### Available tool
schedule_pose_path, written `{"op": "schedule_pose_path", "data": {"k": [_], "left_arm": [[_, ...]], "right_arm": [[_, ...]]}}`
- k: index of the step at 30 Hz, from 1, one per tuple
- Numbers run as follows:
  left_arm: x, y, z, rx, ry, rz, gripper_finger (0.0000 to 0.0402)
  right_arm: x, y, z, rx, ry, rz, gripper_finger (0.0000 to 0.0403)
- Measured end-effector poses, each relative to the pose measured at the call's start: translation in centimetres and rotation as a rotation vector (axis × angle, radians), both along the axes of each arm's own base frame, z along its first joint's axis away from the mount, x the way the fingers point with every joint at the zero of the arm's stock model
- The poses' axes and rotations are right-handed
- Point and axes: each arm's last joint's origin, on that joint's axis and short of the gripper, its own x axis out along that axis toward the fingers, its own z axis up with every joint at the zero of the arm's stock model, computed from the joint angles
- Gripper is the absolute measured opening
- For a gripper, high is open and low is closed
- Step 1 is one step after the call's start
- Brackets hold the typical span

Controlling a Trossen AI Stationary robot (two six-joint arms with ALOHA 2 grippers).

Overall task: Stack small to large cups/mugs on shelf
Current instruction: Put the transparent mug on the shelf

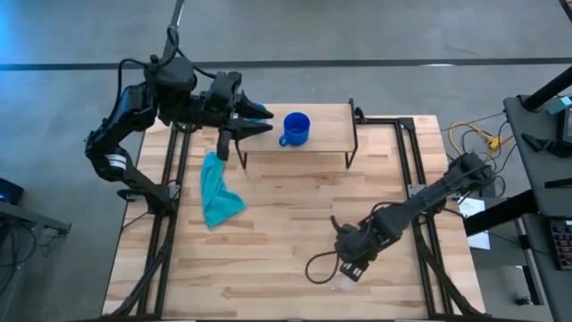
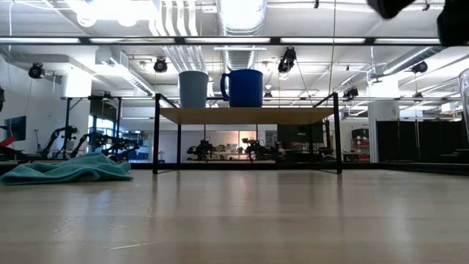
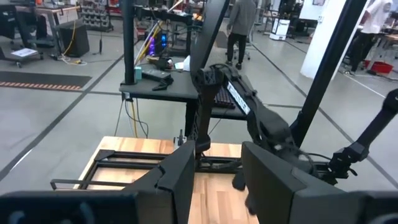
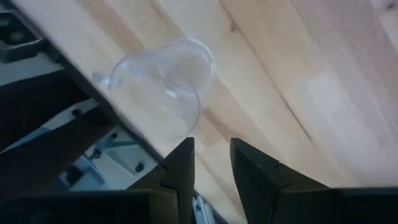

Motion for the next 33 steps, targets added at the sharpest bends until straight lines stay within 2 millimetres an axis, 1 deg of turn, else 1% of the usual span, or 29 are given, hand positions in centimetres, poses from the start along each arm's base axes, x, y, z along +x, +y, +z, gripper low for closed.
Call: {"op": "schedule_pose_path", "data": {"k": [6, 8, 11, 16, 21, 24, 26, 31, 33], "left_arm": [[0.0, 0.0, 0.3, 0.004, -0.028, 0.0, 0.0118], [0.0, 0.0, 0.4, 0.005, -0.037, 0.0, 0.0118], [0.0, 0.0, 0.4, 0.004, -0.036, 0.0, 0.0118], [0.0, 0.0, 0.4, 0.004, -0.036, 0.0, 0.0118], [-0.1, 0.0, 0.4, 0.005, -0.036, 0.0, 0.0118], [-0.1, 0.0, 0.4, 0.006, -0.036, 0.001, 0.0118], [-0.1, 0.0, 0.4, 0.005, -0.035, 0.0, 0.0118], [0.0, 0.0, 0.4, 0.006, -0.036, 0.0, 0.0118], [0.0, 0.0, 0.4, 0.006, -0.035, 0.0, 0.0118]], "right_arm": [[2.2, 1.4, -2.8, 0.017, -0.015, -0.003, 0.0098], [2.4, 1.6, -3.5, 0.005, 0.015, -0.009, 0.0098], [2.7, 1.8, -4.0, 0.003, 0.041, -0.006, 0.0097], [3.0, 2.0, -3.5, 0.013, 0.027, 0.002, 0.0089], [3.0, 1.9, -1.6, 0.029, -0.037, 0.011, 0.0082], [2.9, 1.7, -1.1, -0.009, -0.057, 0.031, 0.0082], [2.6, 1.5, -1.1, -0.026, -0.034, 0.037, 0.0084], [1.3, 0.8, -1.4, -0.103, 0.103, 0.043, 0.0092], [1.0, 0.7, -1.3, -0.114, 0.125, 0.044, 0.0096]]}}
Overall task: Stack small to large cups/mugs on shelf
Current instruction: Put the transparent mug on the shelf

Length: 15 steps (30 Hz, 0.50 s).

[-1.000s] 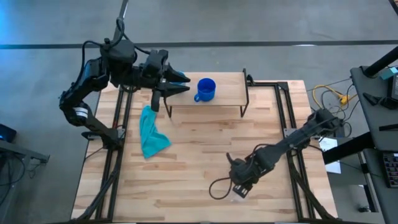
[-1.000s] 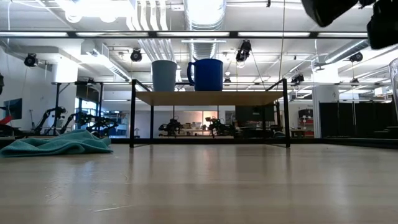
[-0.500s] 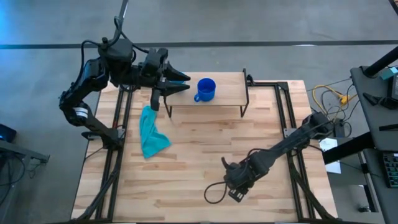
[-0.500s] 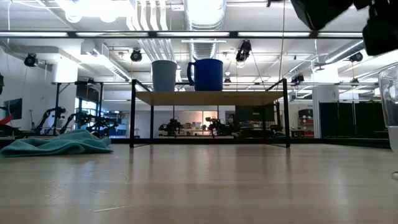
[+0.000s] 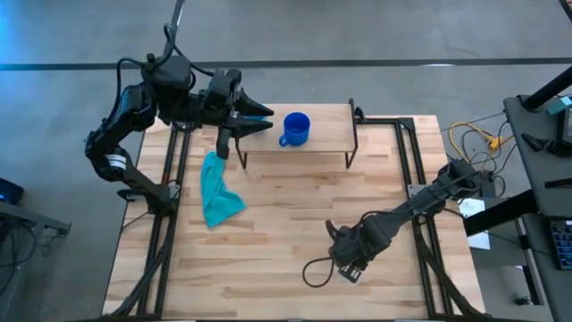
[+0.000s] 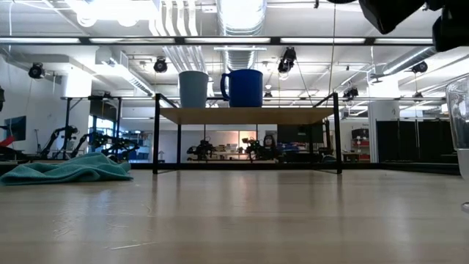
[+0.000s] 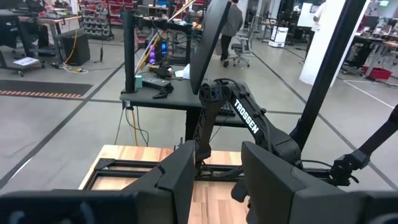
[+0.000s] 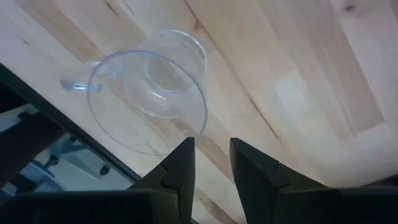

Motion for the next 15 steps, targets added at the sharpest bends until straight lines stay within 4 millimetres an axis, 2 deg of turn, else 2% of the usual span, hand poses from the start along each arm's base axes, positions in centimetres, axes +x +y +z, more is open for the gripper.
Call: {"op": "schedule_pose_path", "data": {"k": [7, 15], "left_arm": [[0.13, 0.02, -0.07, 0.0, 0.003, 0.0, 0.0118], [0.46, 0.07, -0.23, -0.001, 0.011, 0.0, 0.0118]], "right_arm": [[0.54, 0.3, 0.22, 0.039, -0.065, -0.009, 0.0107], [0.43, 0.23, -0.21, 0.031, -0.053, -0.021, 0.0107]]}}
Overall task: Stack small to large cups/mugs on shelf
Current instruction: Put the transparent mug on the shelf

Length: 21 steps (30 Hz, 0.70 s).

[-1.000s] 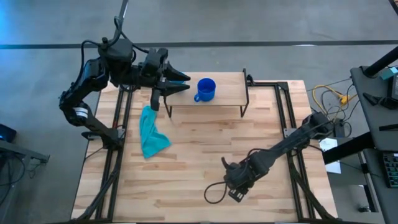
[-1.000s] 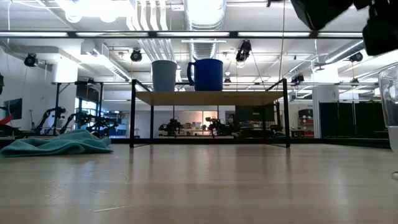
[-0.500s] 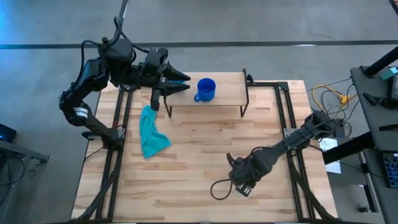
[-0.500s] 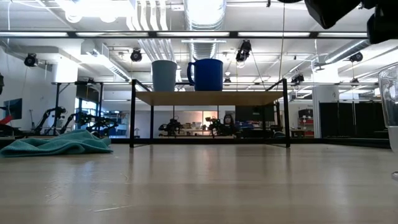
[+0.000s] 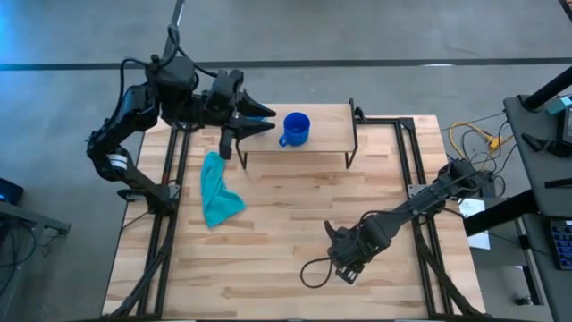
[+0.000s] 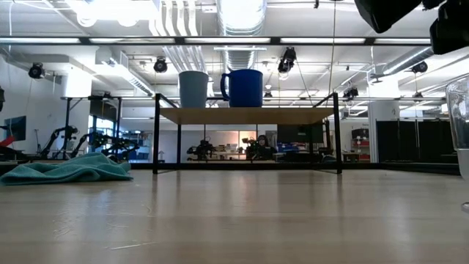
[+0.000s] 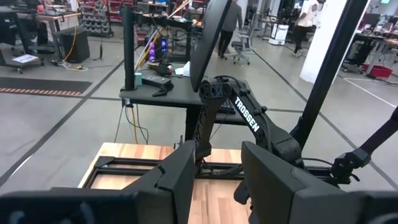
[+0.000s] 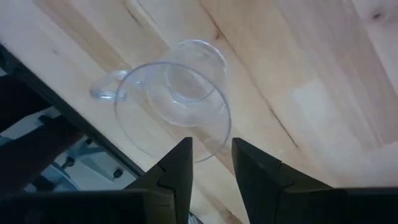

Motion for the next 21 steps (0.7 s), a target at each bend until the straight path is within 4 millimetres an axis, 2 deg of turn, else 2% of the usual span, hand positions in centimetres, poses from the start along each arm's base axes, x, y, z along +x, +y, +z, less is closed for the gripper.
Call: {"op": "schedule_pose_path", "data": {"k": [14, 21], "left_arm": [[0.1, 0.01, -0.05, 0.0, 0.002, 0.0, 0.0118], [0.12, 0.0, -0.06, 0.0, 0.003, -0.001, 0.0118]], "right_arm": [[-0.3, -0.18, -0.94, -0.013, 0.021, -0.009, 0.0105], [0.14, 0.01, -0.95, -0.005, -0.034, -0.01, 0.0105]]}}
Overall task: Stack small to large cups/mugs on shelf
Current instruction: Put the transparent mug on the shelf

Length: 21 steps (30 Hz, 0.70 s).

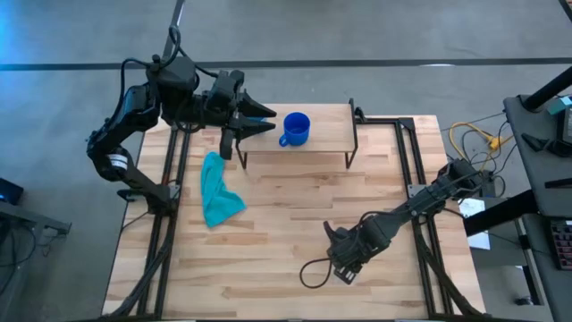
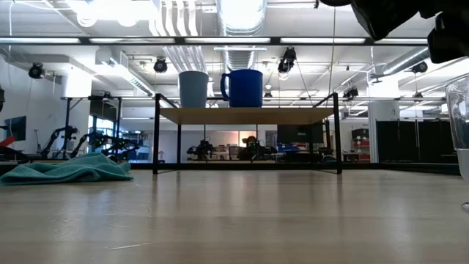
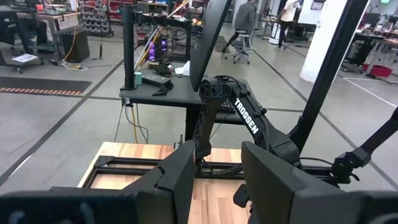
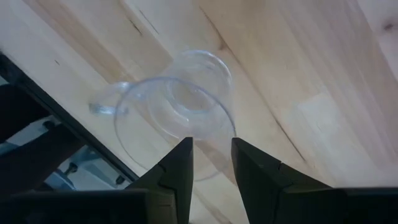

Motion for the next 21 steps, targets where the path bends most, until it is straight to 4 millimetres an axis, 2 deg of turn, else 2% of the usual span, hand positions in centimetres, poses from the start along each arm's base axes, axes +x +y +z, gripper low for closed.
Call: {"op": "schedule_pose_path", "data": {"k": [21], "left_arm": [[-0.01, 0.02, 0.0, 0.043, -0.002, -0.004, 0.0118]], "right_arm": [[0.15, -0.01, -0.06, -0.019, -0.025, -0.009, 0.01]]}}
